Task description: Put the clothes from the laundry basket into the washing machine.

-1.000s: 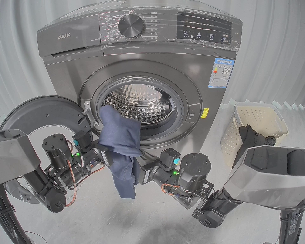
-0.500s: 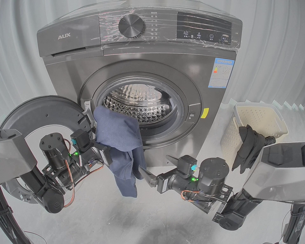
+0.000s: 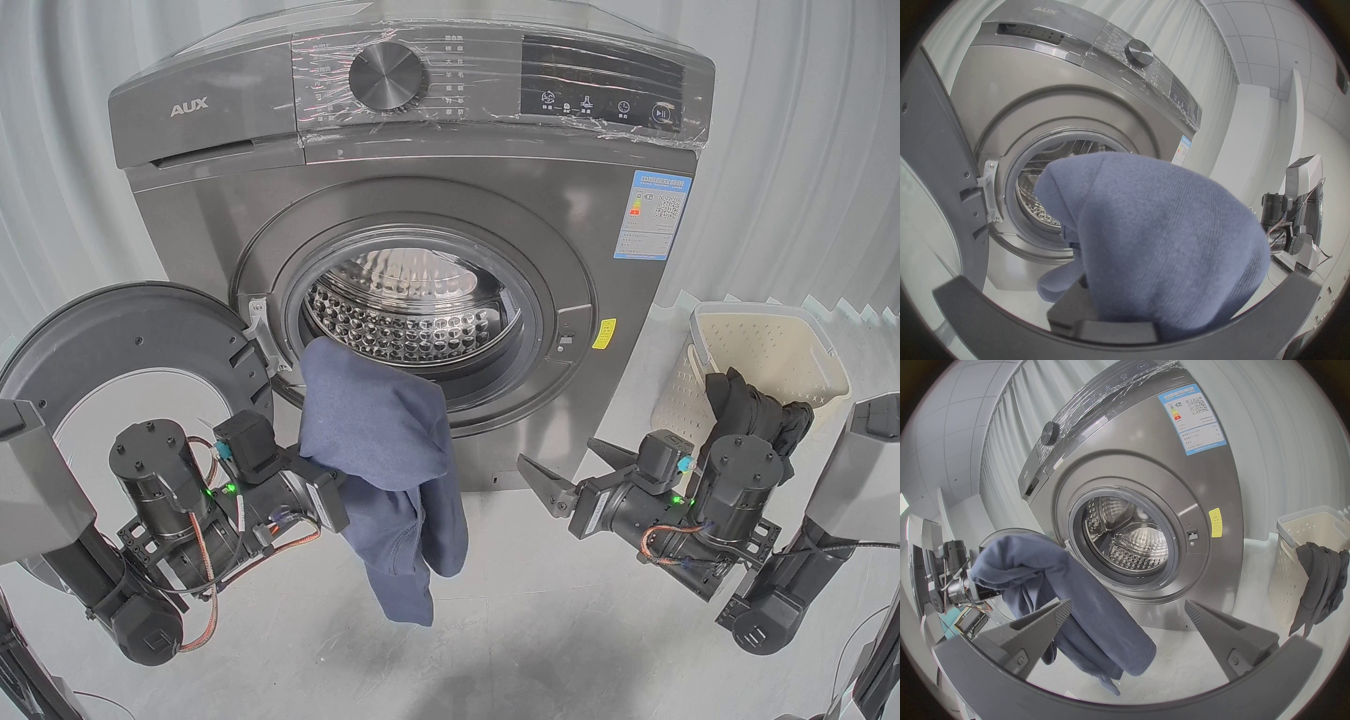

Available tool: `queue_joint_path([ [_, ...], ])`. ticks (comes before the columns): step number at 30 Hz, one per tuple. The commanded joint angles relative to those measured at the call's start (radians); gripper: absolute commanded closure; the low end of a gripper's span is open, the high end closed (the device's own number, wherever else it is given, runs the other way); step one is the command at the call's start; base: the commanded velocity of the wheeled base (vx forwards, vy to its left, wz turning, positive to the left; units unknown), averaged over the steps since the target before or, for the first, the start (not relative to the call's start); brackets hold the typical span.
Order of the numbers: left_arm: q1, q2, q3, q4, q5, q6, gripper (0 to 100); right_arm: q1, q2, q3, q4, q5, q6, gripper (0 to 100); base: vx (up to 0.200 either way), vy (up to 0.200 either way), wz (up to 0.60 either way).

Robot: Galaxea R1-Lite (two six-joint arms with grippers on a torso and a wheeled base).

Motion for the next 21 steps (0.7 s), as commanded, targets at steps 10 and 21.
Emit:
queue_joint_path([
  [10,-0.01,0.089,-0.015,0.0,0.061,0.003,100,-0.003,-0.019,0.013,-0.002,-0.001,0.008,0,0.0,0.0,0.0],
  [21,-0.016,0.097,-0.014,0.002,0.061,0.013,100,0.026,-0.01,0.013,-0.004,-0.006,0.004,0,0.2,0.0,0.0],
])
